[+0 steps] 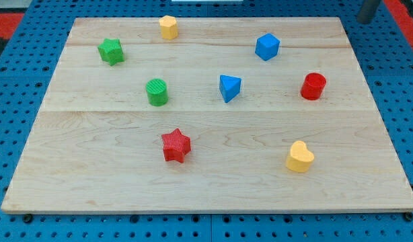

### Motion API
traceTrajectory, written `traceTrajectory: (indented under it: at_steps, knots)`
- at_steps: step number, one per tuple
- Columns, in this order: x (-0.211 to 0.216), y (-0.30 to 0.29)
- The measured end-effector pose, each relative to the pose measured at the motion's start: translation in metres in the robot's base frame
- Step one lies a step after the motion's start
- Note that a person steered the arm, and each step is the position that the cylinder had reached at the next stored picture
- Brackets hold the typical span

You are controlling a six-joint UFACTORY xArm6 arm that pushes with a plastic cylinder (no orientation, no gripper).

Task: Move your arm slightly left

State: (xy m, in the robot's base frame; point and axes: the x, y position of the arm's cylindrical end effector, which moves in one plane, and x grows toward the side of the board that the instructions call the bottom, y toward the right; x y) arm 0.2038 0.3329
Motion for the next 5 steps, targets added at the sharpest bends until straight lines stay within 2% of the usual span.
traceTrajectory:
  at_steps: [1, 3, 5]
  knots:
    - [-0.001, -0.028]
    - [-0.001, -0.038]
    - [0.002, -0.155]
